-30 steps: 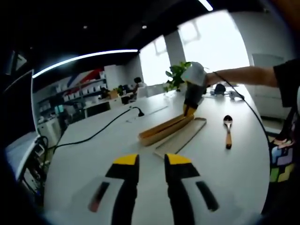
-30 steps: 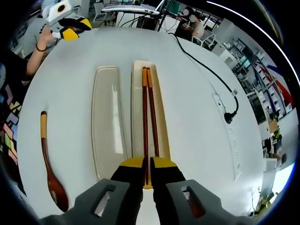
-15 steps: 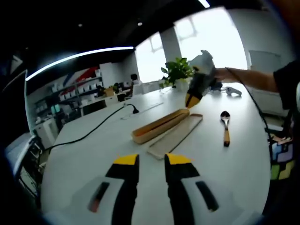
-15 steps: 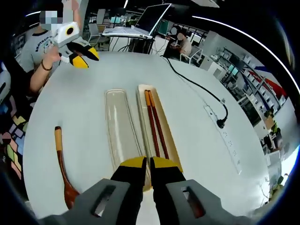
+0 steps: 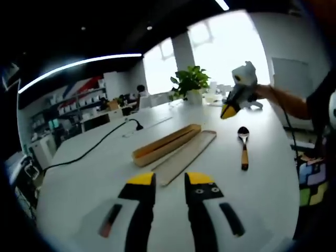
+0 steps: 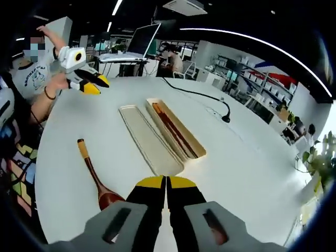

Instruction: Arrange the utensils inside the cutlery case until each visible utensil rests in its matching compartment.

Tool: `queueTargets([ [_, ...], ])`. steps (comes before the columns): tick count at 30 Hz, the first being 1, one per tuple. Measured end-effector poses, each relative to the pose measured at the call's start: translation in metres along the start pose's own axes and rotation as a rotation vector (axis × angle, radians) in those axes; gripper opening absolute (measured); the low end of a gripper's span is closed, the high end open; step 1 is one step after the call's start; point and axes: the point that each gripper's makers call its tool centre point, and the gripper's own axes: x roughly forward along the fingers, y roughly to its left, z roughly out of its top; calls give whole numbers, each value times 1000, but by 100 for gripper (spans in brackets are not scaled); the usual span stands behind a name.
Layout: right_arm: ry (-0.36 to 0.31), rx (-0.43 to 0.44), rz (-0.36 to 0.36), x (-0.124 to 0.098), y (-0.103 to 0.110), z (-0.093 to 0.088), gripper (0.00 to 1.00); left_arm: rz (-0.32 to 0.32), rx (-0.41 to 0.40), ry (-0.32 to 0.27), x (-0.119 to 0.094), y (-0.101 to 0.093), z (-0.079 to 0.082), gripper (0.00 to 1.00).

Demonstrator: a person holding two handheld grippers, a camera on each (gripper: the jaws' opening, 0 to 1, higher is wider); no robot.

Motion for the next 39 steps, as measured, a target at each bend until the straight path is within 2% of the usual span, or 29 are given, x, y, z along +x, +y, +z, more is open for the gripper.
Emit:
queueTargets([
  [6,-44,71,-40,-27,4,-18,3,-18,3,-12,1,-5,3,23],
  [11,-56,71,-82,-44,11,-29,4,-15,13,-9,1,-10,3,23],
  [17,-101,88,-117,-58,13,-32,7,-54,3,-11,9,-27,2,23],
  [21,-141,121,-135,-64,14,-29,10,-90,20,15,15,-37,-5,23],
  [24,-170,144,-131,-64,21,-26,13,-111,31,30,18,-44,-8,24],
  [27,-198,171,-105,-59,24,-23,13,-158,35,27,22,-59,-9,27],
  [28,-199,173,-103,-58,24,-23,13,-186,32,27,23,-67,-9,27],
  [31,-201,188,-97,-49,24,-24,13,-217,42,28,27,-80,-9,31],
  [36,-179,227,-78,-35,26,-34,14,-284,32,19,34,-98,-7,32],
  [39,-182,247,-78,-33,25,-37,15,-305,34,27,39,-98,-8,32],
])
